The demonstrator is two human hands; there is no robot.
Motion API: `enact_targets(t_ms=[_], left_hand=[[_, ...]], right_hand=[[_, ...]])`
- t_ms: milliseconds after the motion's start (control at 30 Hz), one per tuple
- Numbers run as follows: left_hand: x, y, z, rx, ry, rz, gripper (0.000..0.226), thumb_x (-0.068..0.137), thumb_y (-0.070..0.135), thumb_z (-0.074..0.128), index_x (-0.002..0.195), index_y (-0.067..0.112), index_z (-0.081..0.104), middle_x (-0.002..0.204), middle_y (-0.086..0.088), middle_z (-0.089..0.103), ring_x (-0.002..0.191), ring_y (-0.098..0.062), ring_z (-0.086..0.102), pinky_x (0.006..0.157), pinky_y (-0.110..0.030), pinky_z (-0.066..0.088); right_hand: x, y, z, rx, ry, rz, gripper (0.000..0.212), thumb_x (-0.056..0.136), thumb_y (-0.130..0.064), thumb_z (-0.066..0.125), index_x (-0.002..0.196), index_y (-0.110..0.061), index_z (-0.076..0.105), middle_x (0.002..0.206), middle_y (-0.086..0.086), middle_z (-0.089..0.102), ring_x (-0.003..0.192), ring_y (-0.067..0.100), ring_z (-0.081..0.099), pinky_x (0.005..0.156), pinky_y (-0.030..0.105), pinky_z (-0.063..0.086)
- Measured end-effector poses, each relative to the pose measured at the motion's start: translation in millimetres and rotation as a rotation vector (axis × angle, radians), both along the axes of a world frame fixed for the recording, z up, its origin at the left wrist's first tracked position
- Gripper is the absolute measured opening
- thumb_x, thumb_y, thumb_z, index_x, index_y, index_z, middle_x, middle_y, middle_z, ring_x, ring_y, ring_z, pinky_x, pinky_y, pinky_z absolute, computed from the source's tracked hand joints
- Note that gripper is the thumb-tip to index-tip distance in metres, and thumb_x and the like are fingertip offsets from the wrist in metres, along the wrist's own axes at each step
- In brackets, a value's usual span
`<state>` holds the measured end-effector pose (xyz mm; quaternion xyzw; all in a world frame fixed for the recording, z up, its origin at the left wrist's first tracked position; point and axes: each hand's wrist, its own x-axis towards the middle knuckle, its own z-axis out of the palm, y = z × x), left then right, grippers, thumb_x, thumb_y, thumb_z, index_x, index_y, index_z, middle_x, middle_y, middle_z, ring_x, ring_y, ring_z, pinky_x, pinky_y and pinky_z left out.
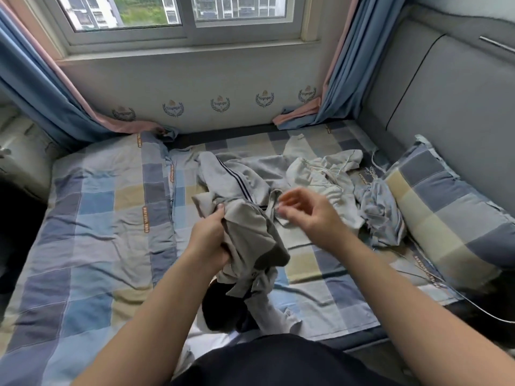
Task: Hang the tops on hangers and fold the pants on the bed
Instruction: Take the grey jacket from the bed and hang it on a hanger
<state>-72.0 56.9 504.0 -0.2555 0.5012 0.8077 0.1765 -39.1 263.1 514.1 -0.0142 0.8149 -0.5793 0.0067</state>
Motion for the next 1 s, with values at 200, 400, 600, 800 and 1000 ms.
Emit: enact_targets(t_ms=[200,400,600,800,1000], left_hand=[[4.3,-7.2,24.3,0.168,-0.026,-0.078,0.04,0.11,0.025,0.037,0.103,-0.002,0.066,0.084,-0.019,0.074,0.076,-0.027,0.075,0.075,-0.039,0.063],[2.0,-21.0,23.5,0.191,-0.019,-0.089,0.038,0.111,0.021,0.035,0.102,0.0,0.064,0.082,-0.018,0.075,0.071,-0.026,0.076,0.064,-0.04,0.064],[-6.7,-59.6,-11.6,-0.103,-0.098,0.023,0.033,0.105,0.029,0.051,0.125,0.004,0.062,0.107,-0.019,0.072,0.091,-0.033,0.071,0.065,-0.046,0.059],[4.1,-69.6,-24.8,-0.89,0.084,-0.338,0.069,0.085,0.04,0.08,0.138,0.009,0.05,0.138,-0.013,0.054,0.115,-0.027,0.057,0.096,-0.044,0.049],[14.8,-29.4,-8.2,-0.709,0.5,-0.806,0.043,0.085,0.035,0.079,0.123,0.026,0.062,0.116,0.004,0.068,0.093,-0.004,0.071,0.07,-0.013,0.053]], right_hand=[[36.1,-23.3,-72.5,0.021,-0.385,0.188,0.045,0.081,-0.026,0.084,0.117,-0.04,0.061,0.112,-0.014,0.067,0.098,-0.008,0.062,0.072,0.004,0.044],[18.0,-17.0,-93.0,0.01,-0.399,0.208,0.029,0.089,0.002,0.071,0.103,-0.024,0.067,0.082,-0.017,0.073,0.076,-0.01,0.064,0.069,0.01,0.05],[9.4,14.5,-69.0,0.07,-0.221,0.127,0.008,0.089,0.012,0.058,0.084,0.01,0.053,0.076,0.015,0.049,0.078,0.018,0.044,0.071,0.041,0.038],[12.4,3.6,-22.3,0.141,0.017,0.159,0.015,0.083,-0.013,0.068,0.076,-0.009,0.055,0.067,-0.007,0.046,0.067,0.008,0.041,0.063,0.028,0.034],[20.3,-12.4,-9.0,0.157,0.008,0.257,0.016,0.089,-0.008,0.07,0.078,-0.01,0.059,0.066,-0.007,0.049,0.064,0.006,0.044,0.062,0.023,0.037]])
